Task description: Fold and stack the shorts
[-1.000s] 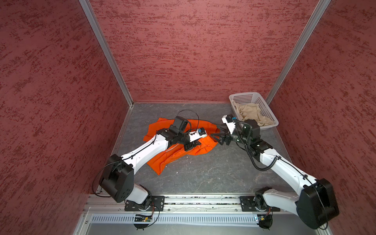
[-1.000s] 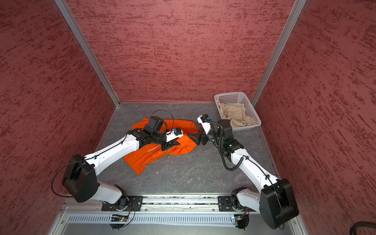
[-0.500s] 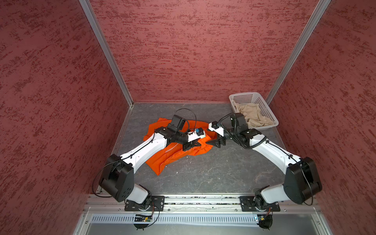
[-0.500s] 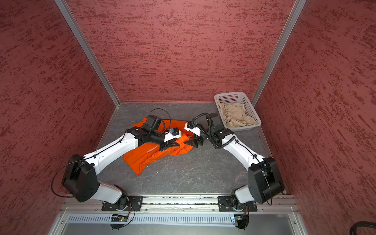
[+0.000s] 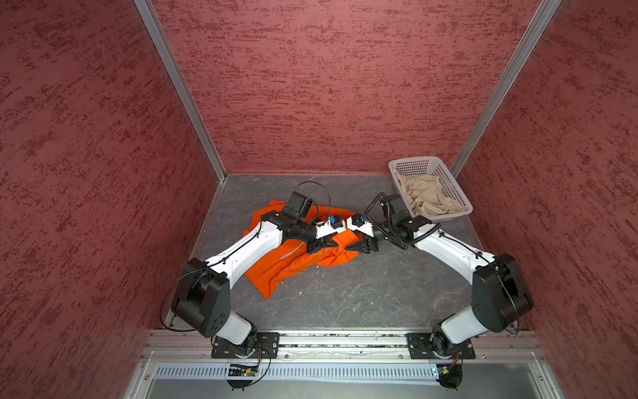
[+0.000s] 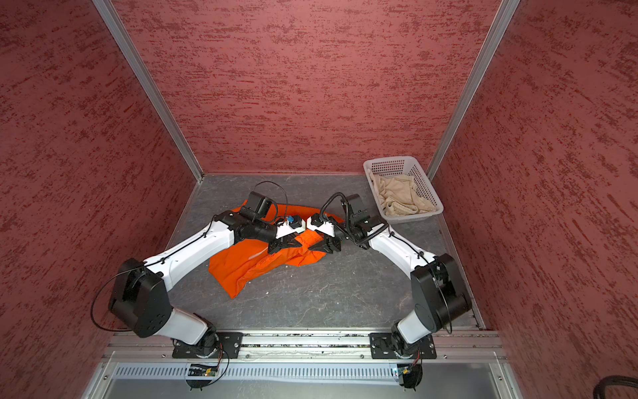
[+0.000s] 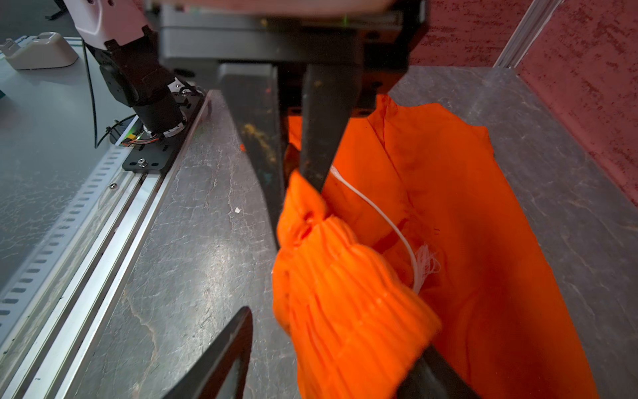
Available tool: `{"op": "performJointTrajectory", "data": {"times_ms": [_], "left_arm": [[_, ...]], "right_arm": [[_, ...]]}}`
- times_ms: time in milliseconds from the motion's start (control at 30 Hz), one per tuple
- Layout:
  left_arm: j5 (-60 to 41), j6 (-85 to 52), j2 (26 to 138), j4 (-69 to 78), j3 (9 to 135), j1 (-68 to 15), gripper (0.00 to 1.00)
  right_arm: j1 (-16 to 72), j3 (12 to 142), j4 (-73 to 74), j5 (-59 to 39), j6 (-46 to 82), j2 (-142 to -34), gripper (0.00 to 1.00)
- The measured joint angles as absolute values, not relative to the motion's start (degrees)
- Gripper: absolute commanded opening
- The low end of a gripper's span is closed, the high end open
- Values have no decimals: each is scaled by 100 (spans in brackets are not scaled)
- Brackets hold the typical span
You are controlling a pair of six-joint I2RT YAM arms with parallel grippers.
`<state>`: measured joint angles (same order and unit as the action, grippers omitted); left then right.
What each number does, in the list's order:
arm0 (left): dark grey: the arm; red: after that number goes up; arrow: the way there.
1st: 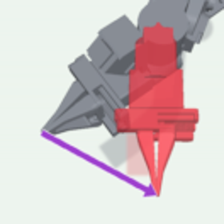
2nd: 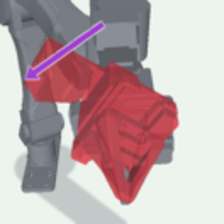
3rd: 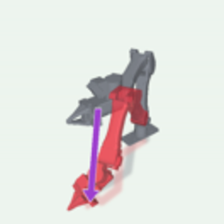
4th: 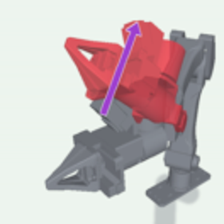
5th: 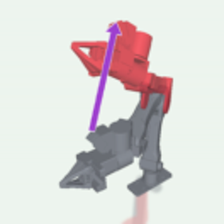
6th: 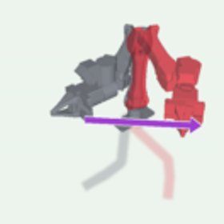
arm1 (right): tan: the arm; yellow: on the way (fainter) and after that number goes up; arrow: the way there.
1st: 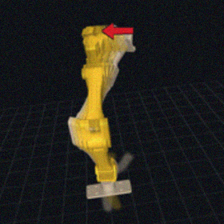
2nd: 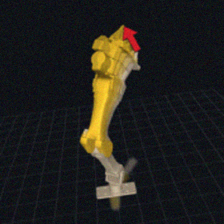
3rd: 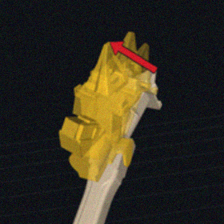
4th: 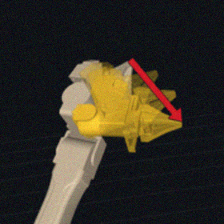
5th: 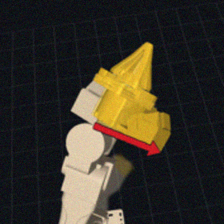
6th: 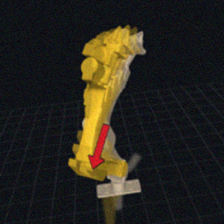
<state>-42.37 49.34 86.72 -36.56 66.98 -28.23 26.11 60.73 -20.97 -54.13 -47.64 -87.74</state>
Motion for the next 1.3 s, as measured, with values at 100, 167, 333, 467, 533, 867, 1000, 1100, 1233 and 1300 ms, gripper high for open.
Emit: {"op": "performJointTrajectory", "data": {"times_ms": [100,167,333,467,533,867,1000,1100,1233,1300], "left_arm": [[-4237,4936,8672,-3640,6698,-2762,12],[-4237,4939,8672,-3638,6698,-2753,14],[-4237,4941,8672,-3636,6698,-2755,23],[-4248,4893,8661,-3557,6696,-2764,43],[-4239,4847,8643,-3496,6696,-2801,45],[-4278,4700,8565,-3417,6700,-2969,10],[-4359,4742,8573,-3579,6753,-3011,10],[-4401,4762,8573,-3616,6785,-3020,10],[-4475,4764,8573,-3612,6785,-3017,11],[-4501,4751,8573,-3590,6785,-3017,12]], "right_arm": [[2611,5813,-2036,-5507,-4641,-8545,45],[2611,5677,-1861,-5594,-4469,-8477,37],[2611,5157,-725,-5664,-3579,-8331,7],[2611,4794,58,-5459,-2989,-8025,2],[2611,4772,259,-5356,-2786,-7913,2],[2611,4775,508,-5236,-2576,-7793,59],[2611,4871,628,-5310,-2567,-7863,60],[2611,5024,781,-5542,-2521,-8071,60],[2617,5035,961,-5863,-2429,-8250,59],[2622,5037,989,-5988,-2403,-8311,56]]}}
